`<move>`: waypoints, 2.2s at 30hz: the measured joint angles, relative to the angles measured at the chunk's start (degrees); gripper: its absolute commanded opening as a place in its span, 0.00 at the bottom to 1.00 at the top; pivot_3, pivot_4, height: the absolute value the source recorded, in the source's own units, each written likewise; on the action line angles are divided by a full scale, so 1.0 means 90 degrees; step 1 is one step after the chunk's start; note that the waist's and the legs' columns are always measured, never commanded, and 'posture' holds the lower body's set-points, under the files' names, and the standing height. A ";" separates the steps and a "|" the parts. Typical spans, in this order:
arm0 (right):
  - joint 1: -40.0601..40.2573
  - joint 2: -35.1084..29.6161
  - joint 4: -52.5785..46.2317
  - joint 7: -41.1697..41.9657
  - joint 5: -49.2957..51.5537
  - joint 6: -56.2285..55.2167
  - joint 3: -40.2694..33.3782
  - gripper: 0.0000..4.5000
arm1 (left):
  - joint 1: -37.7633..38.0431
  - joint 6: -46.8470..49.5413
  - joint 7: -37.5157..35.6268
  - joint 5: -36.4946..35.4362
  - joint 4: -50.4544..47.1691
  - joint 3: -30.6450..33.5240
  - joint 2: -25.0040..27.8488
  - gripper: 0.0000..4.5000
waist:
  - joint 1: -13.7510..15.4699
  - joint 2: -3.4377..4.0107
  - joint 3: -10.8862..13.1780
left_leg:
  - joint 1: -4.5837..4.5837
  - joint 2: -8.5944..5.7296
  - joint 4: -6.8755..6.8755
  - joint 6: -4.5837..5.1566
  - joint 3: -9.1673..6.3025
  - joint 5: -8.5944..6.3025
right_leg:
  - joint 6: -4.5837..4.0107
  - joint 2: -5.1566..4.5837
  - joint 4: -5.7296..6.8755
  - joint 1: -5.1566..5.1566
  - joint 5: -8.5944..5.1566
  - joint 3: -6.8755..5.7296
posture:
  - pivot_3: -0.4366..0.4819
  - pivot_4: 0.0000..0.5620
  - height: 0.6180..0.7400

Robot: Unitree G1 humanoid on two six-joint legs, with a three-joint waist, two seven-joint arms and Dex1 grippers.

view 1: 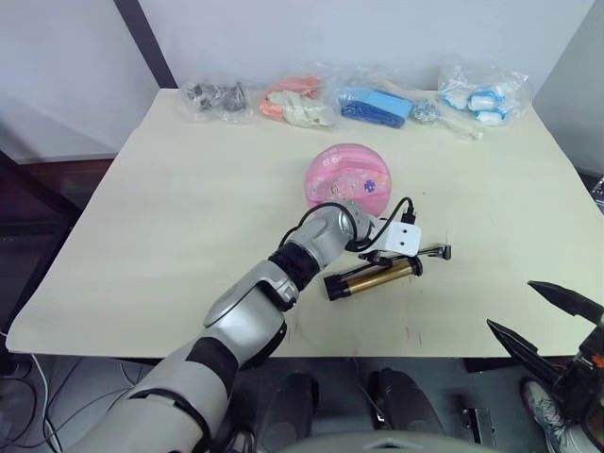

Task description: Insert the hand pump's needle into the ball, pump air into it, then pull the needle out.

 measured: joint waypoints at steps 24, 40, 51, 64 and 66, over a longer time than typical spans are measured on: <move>0.0240 0.0000 -0.0246 -0.0259 0.0098 0.0126 0.0035 1.00 | -0.0688 0.1219 0.0910 -0.0190 0.2087 0.0806 -0.1467 0.58 | -0.0014 -0.0002 -0.0001 | 0.0003 -0.0002 0.0001 0.0001 0.0001 0.0000 | 0.0012 0.0000 0.0000 0.0001 0.0000 0.0002 | 0.48 0.27 1.00; 0.0428 0.0025 -0.0247 -0.0419 0.0155 0.0139 0.0055 1.00 | -0.0459 0.1459 0.0640 -0.0689 0.1779 0.1308 -0.1322 0.01 | -0.0015 -0.0002 -0.0001 | 0.0002 0.0001 0.0000 0.0000 0.0005 0.0000 | 0.0011 0.0001 0.0000 0.0001 0.0001 0.0005 | 0.48 0.27 1.00; -0.0085 -0.0012 -0.0248 -0.1499 0.0987 0.0245 0.0189 1.00 | 0.1369 0.2611 -0.0661 -0.1832 -0.2321 0.1652 -0.0105 0.01 | -0.0003 0.0006 -0.0006 | 0.0007 0.0006 0.0001 0.0000 0.0008 0.0000 | -0.0013 -0.0001 0.0004 0.0001 0.0015 0.0011 | 0.48 0.27 1.00; -0.2238 0.0056 -0.0078 -0.4563 0.3002 0.0345 0.2391 1.00 | 0.2847 0.2336 -0.0632 -0.3085 -0.4274 0.2238 0.0625 0.01 | -0.0043 0.0008 -0.0009 | 0.0011 0.0008 0.0006 -0.0001 0.0017 0.0000 | -0.0018 -0.0003 0.0007 0.0001 0.0018 0.0022 | 0.48 0.27 1.00; -0.2465 0.0074 0.0016 -0.4782 0.3094 0.0400 0.2635 1.00 | 0.2957 0.2311 -0.0611 -0.3226 -0.4379 0.2277 0.0660 0.01 | -0.0006 0.0011 -0.0010 | 0.0010 0.0006 0.0006 0.0000 0.0013 0.0001 | -0.0018 -0.0003 0.0008 0.0001 0.0018 0.0016 | 0.48 0.27 1.00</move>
